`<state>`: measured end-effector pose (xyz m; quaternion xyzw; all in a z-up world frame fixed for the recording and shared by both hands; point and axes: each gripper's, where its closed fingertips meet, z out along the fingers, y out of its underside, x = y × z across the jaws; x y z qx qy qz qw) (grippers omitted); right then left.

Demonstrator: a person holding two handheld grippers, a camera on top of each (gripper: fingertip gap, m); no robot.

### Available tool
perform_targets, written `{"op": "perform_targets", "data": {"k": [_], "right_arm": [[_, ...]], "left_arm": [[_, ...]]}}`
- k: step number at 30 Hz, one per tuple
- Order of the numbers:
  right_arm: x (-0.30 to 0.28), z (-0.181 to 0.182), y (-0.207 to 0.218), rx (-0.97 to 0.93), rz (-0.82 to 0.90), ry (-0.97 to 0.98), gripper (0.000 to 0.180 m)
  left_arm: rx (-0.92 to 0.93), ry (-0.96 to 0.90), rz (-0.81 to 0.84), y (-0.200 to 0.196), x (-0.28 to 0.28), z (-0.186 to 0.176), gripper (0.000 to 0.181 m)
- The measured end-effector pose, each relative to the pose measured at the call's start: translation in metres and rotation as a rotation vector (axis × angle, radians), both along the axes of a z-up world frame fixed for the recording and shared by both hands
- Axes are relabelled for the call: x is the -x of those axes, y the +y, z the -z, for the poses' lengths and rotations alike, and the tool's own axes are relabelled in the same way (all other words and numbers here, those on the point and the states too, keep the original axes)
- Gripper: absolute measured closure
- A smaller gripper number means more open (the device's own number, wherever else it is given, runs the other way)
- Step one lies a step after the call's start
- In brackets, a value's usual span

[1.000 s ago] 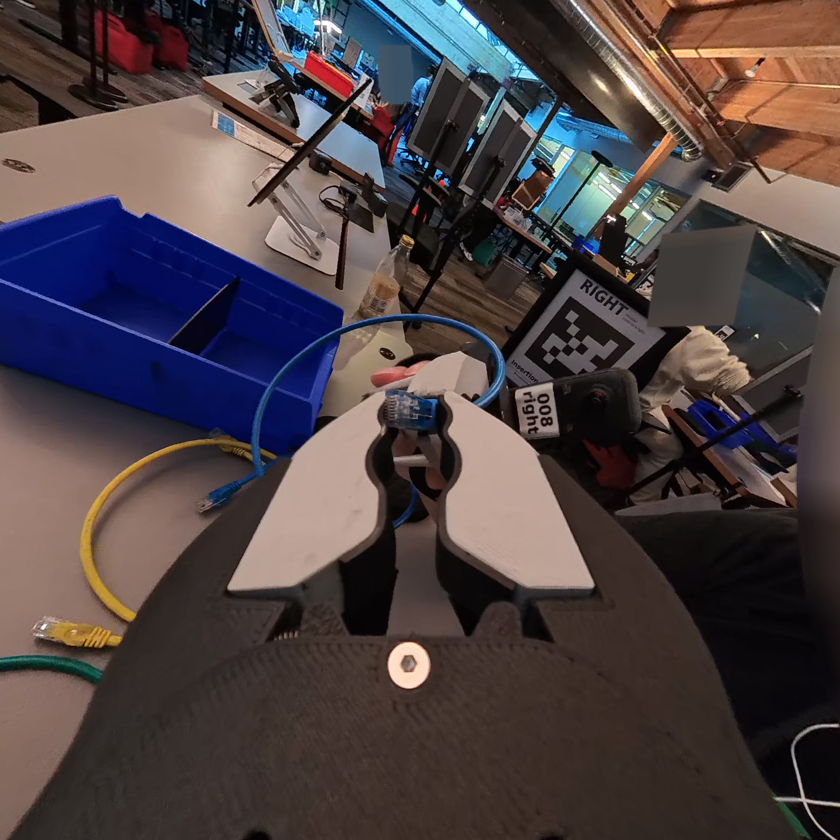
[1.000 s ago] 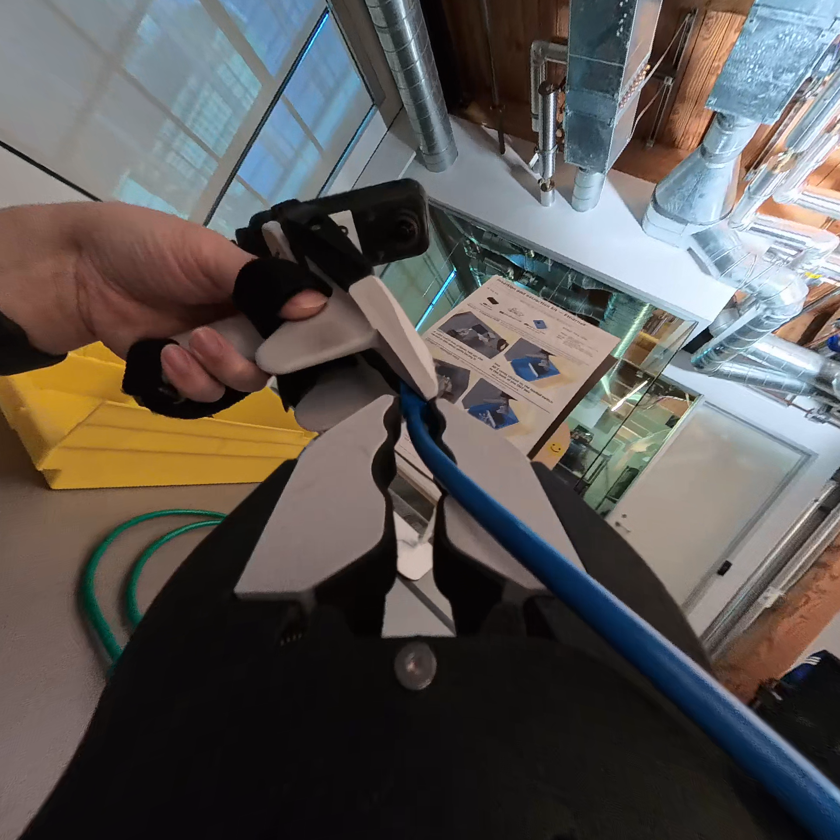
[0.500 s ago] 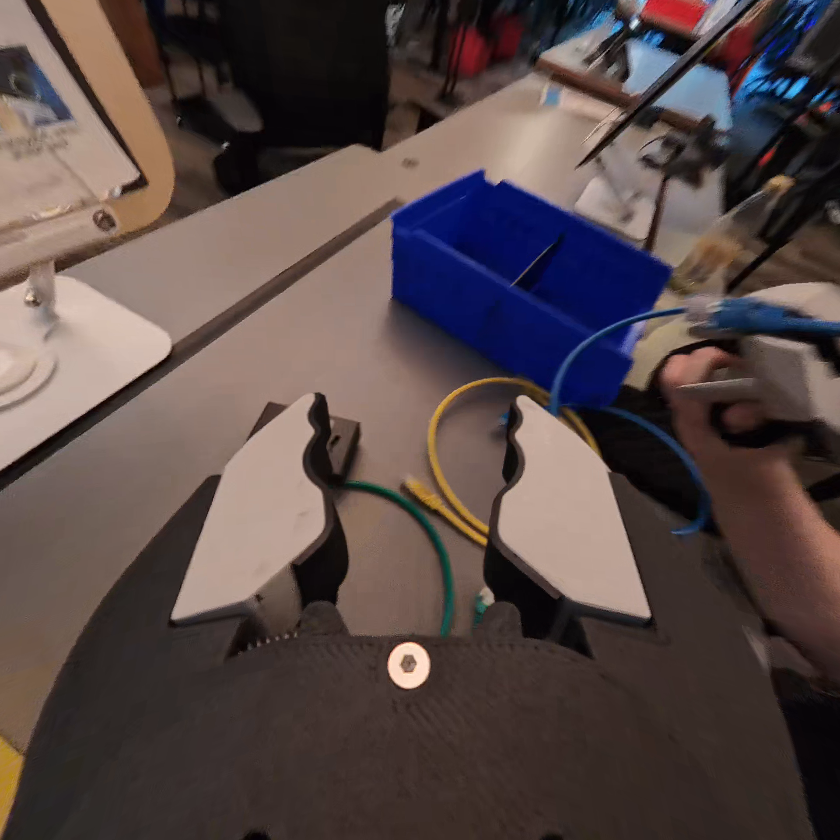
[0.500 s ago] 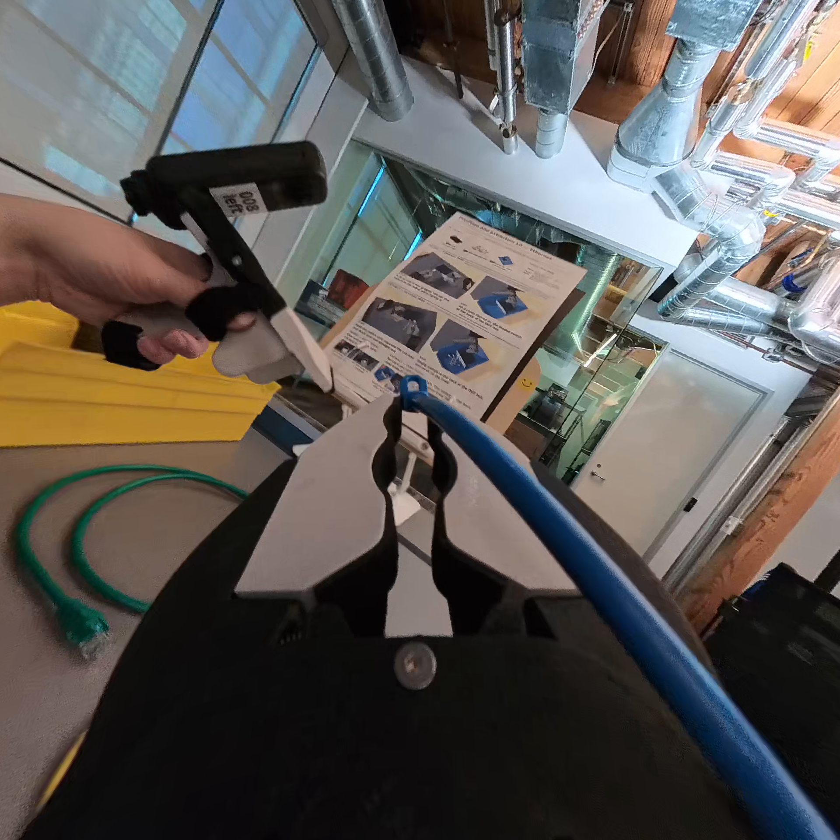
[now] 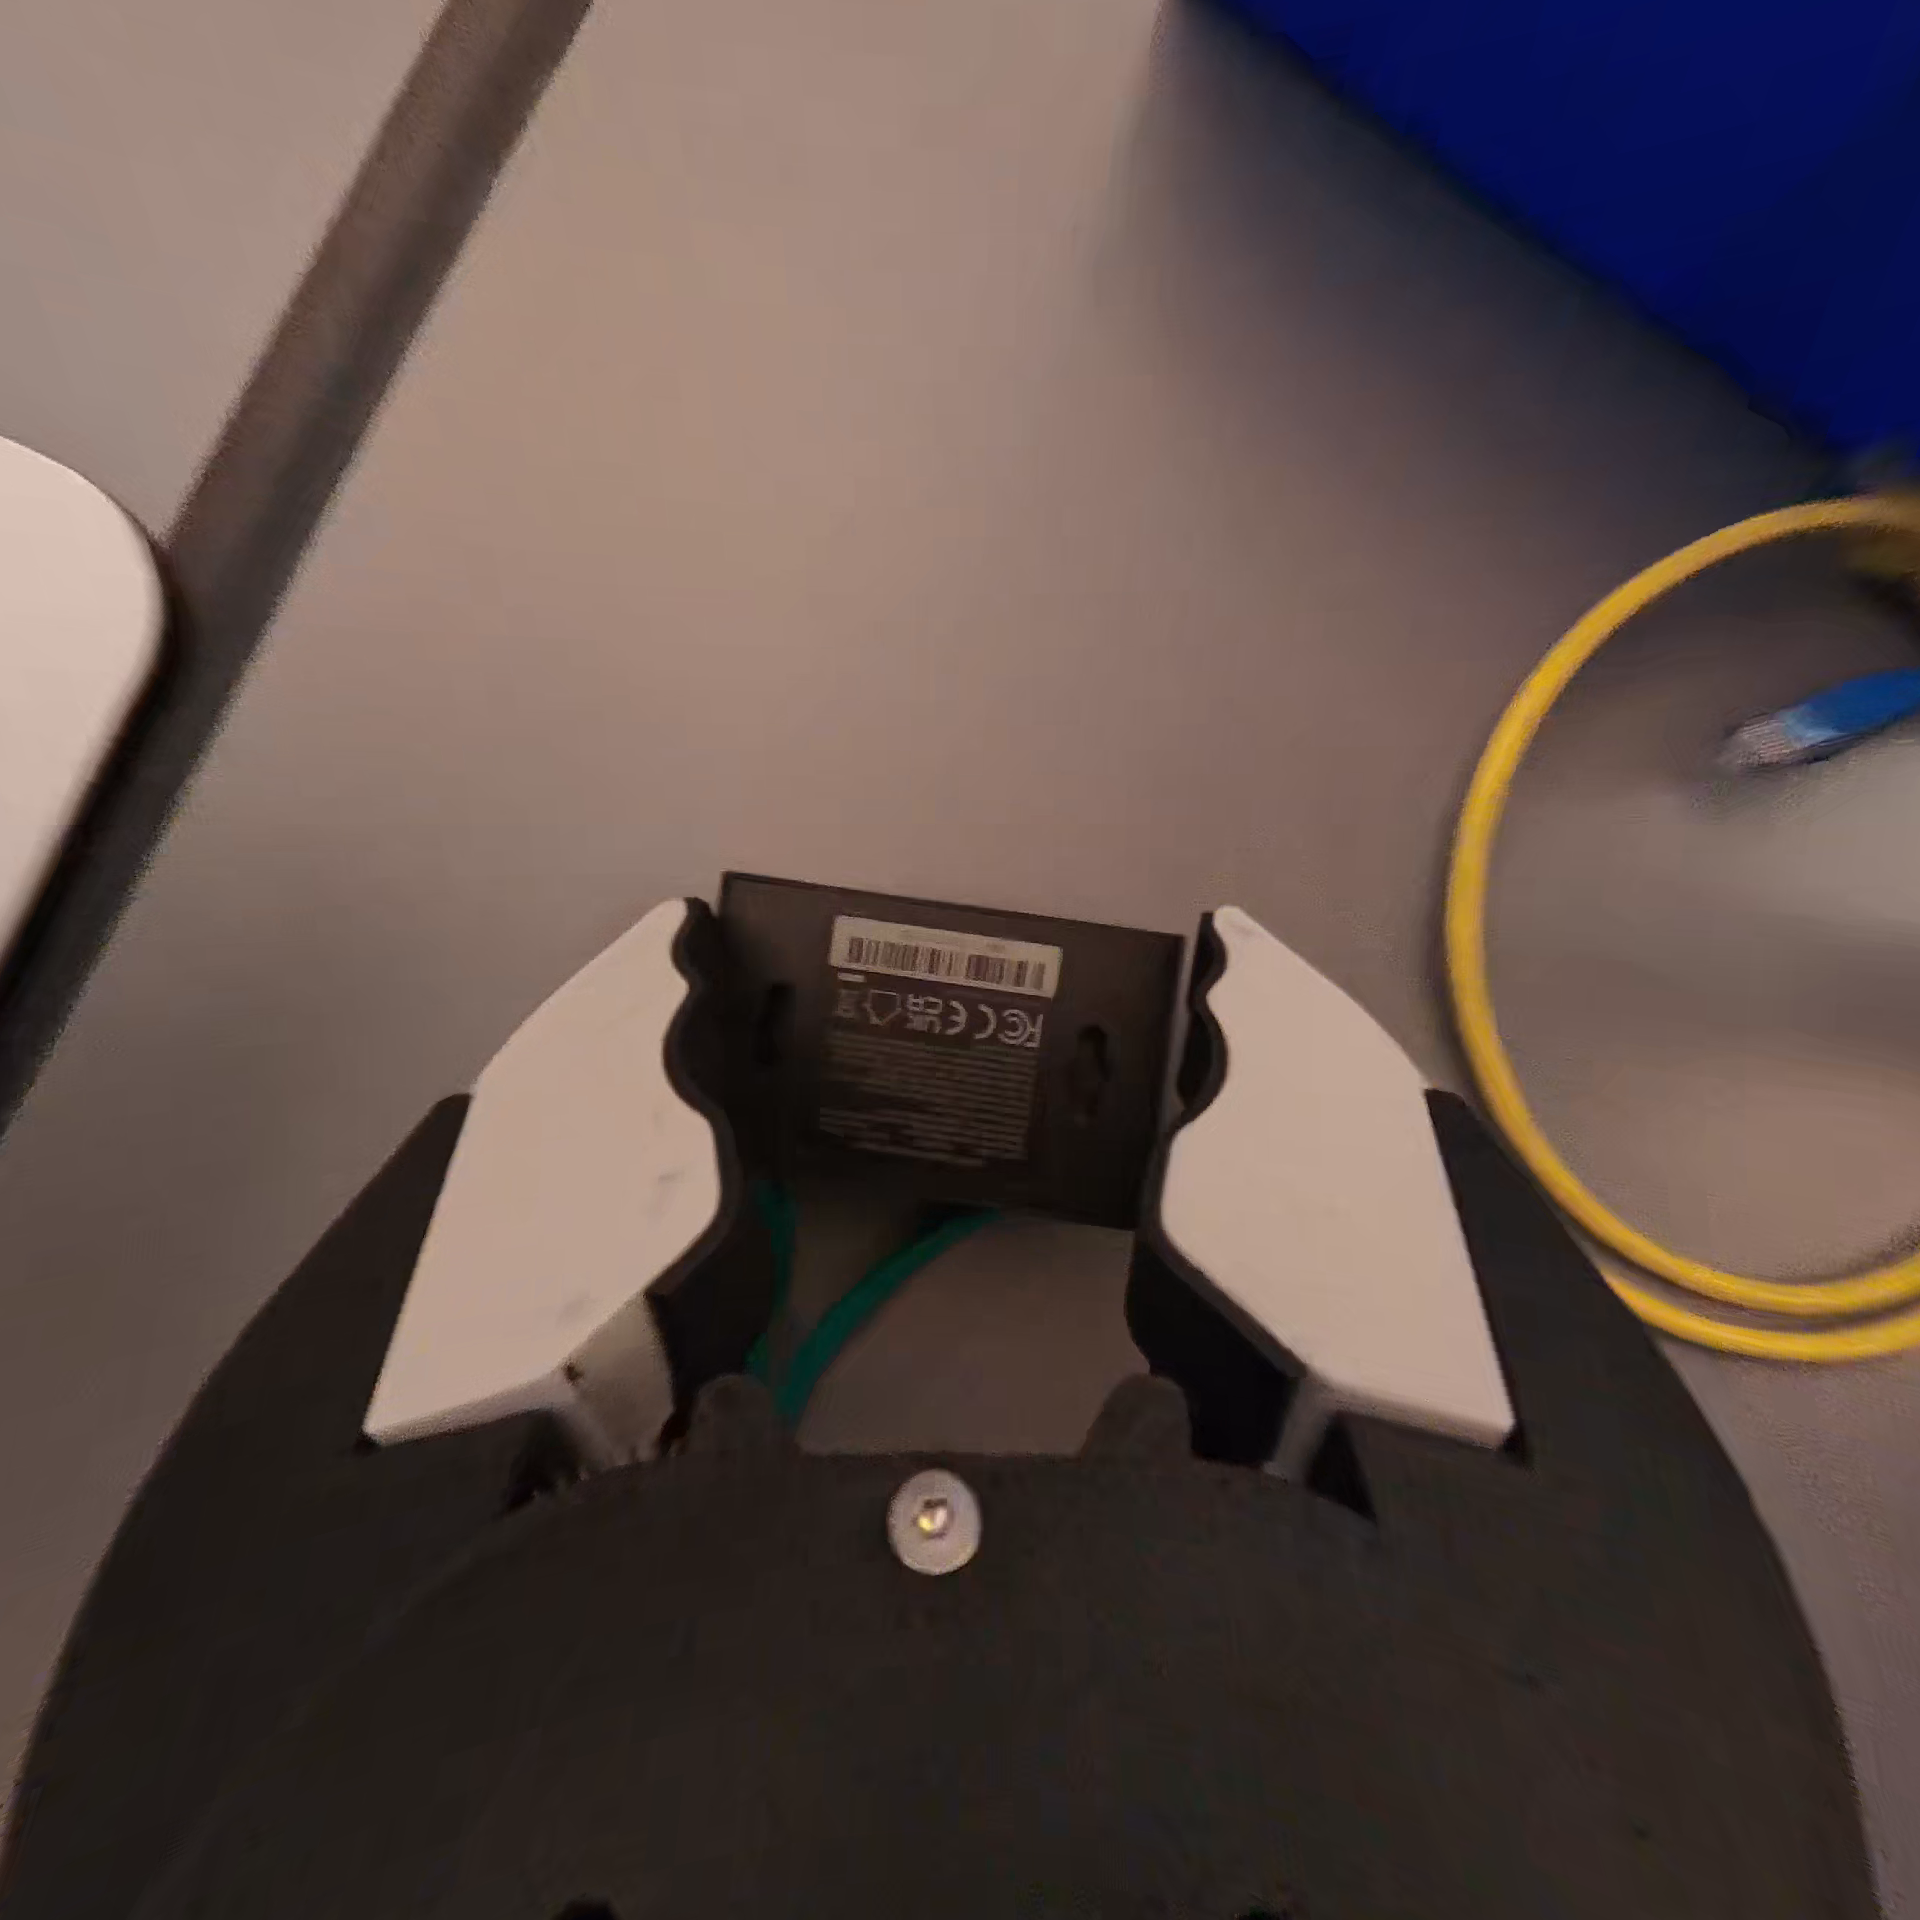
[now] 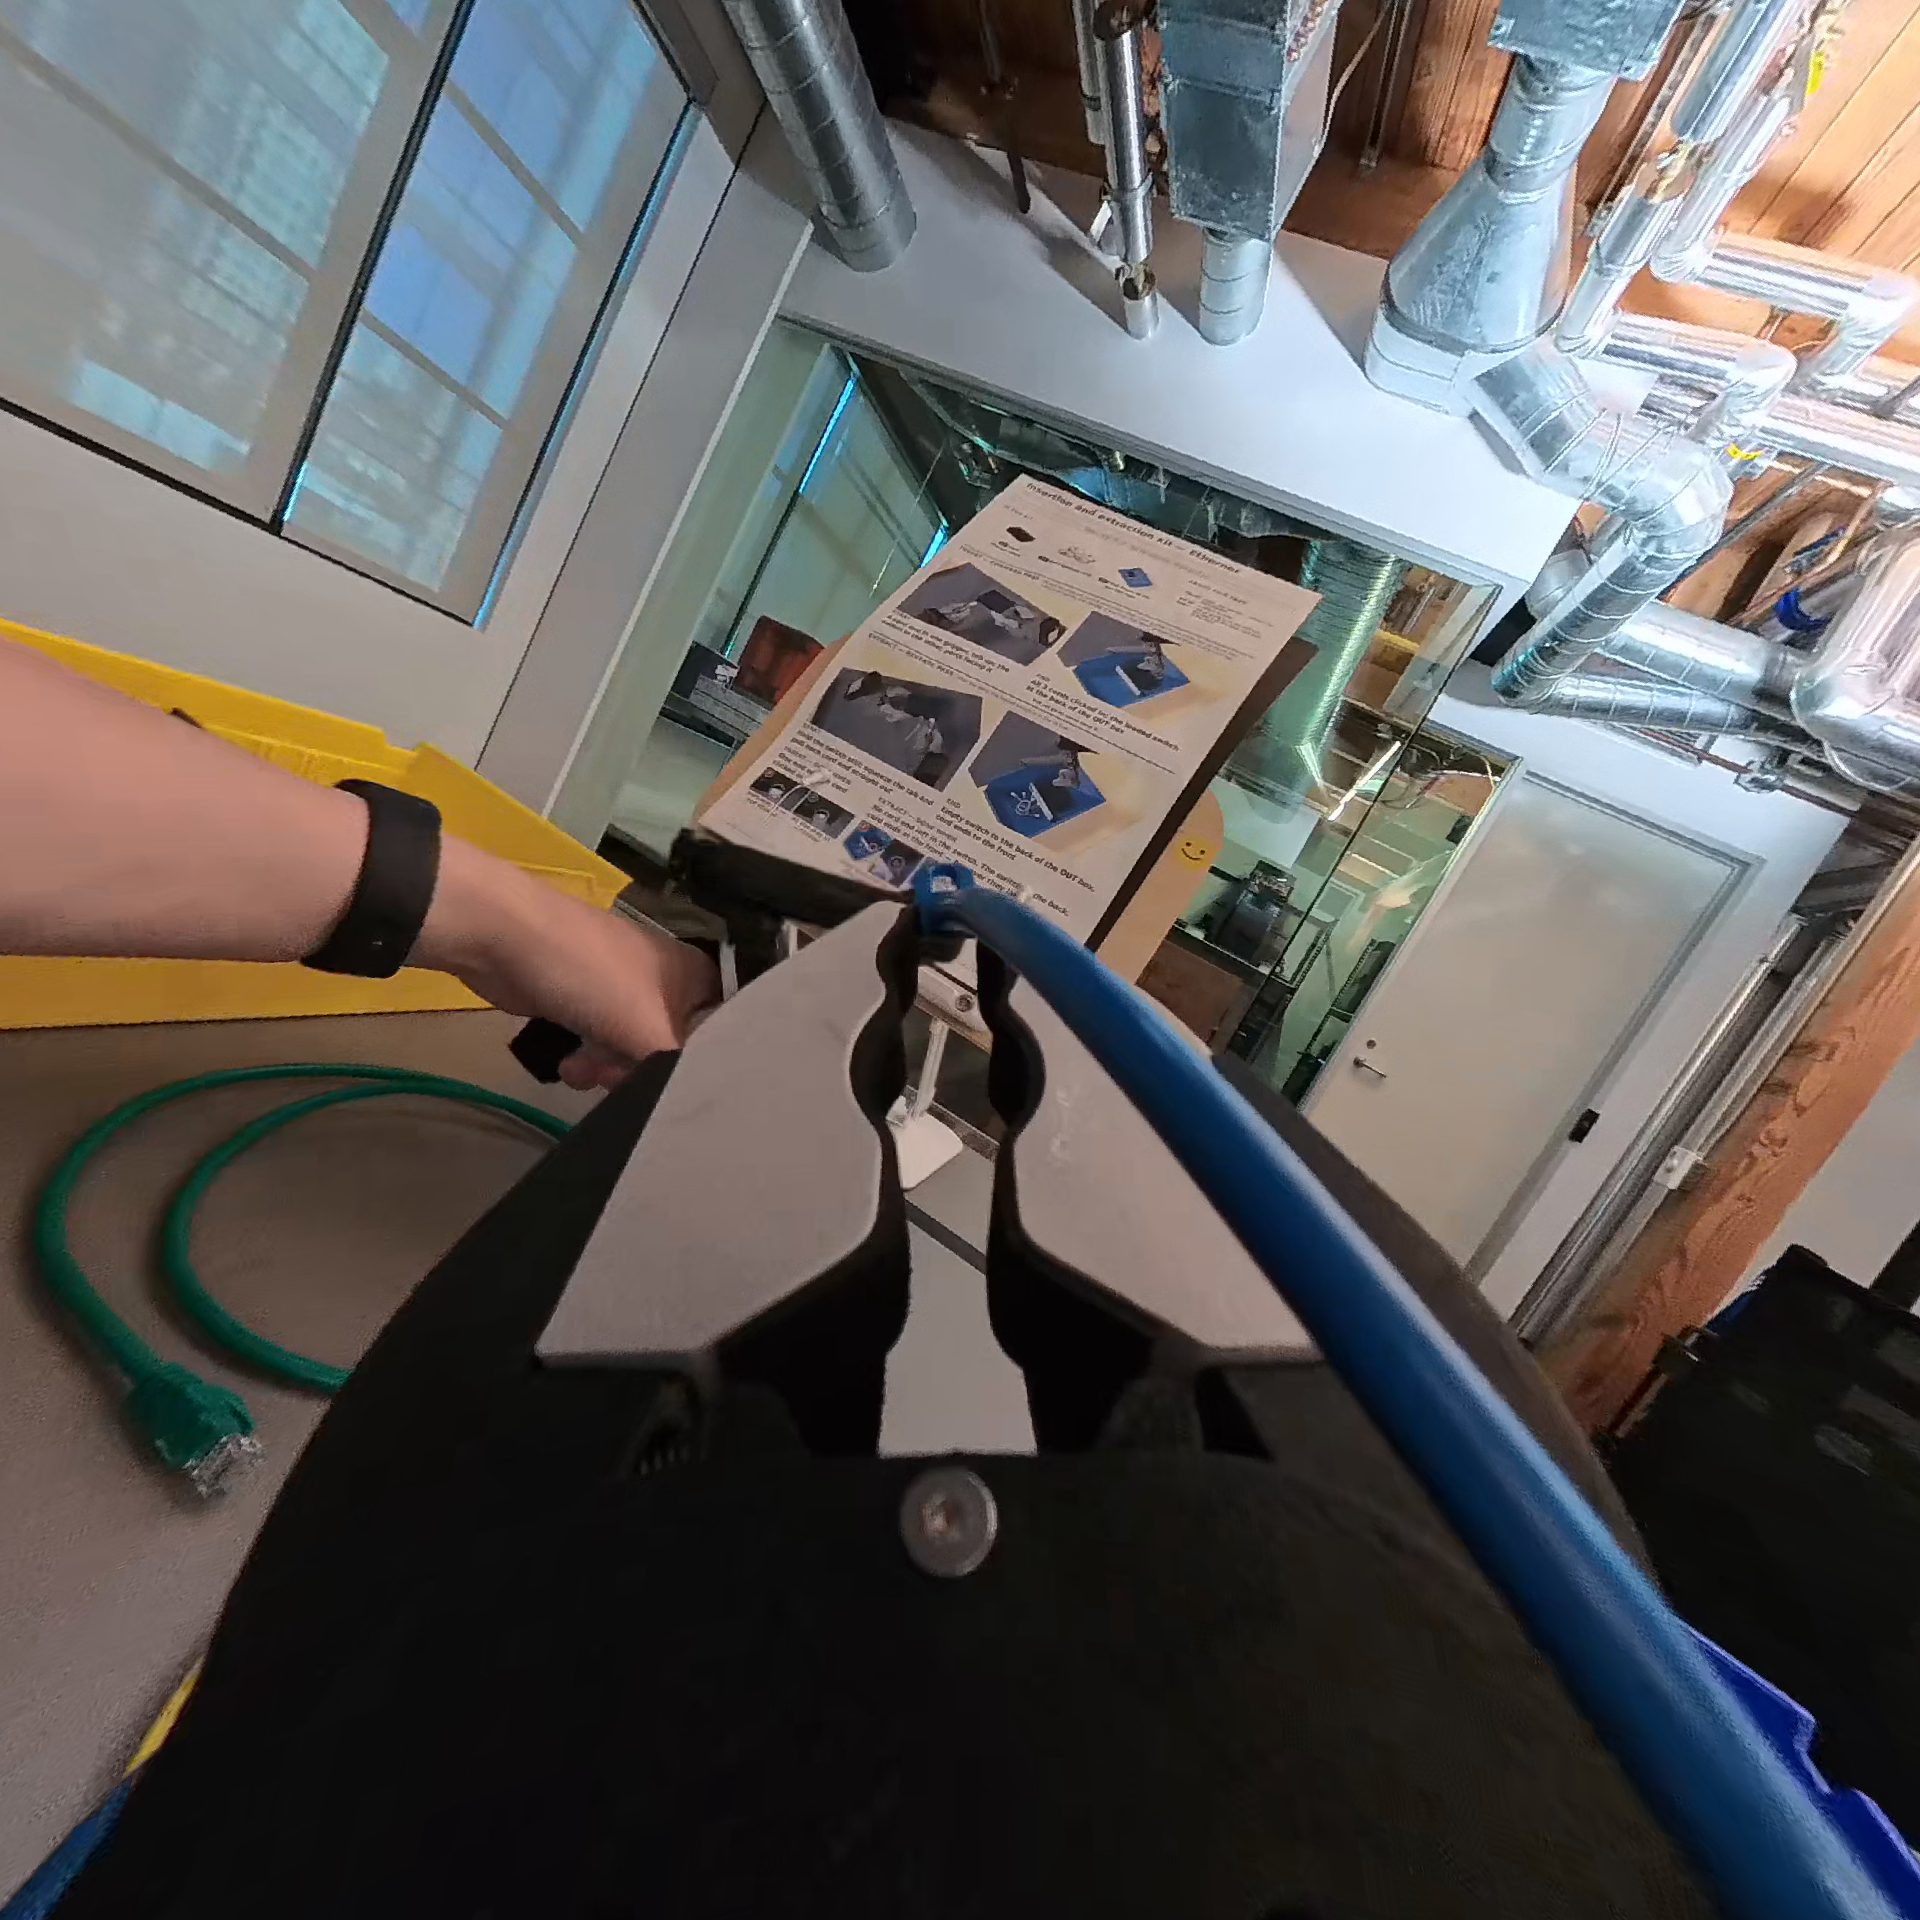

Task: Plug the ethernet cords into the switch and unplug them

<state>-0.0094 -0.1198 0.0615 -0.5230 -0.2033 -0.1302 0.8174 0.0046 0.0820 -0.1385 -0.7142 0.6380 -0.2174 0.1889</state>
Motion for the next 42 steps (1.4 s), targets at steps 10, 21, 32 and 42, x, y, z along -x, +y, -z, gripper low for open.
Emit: {"op": "perform_targets", "data": {"k": [10, 21, 32, 42], "right_arm": [[-0.009, -0.006, -0.005, -0.024, -0.016, 0.060, 0.167], [0.002, 0.001, 0.000, 0.006, -0.027, 0.008, 0.168], [0.011, -0.004, -0.005, -0.013, -0.071, 0.002, 0.167], [0.012, 0.001, 0.000, 0.015, -0.034, -0.043, 0.167]], "left_arm": [[-0.101, 0.340, -0.377, 0.016, 0.045, 0.009, 0.096], [0.224, 0.600, -0.789, -0.005, 0.146, 0.006, 0.095], [-0.203, 0.445, 0.391, -0.027, 0.131, -0.011, 0.082], [-0.037, 0.687, 0.098, -0.009, 0.156, 0.027, 0.103]]}}
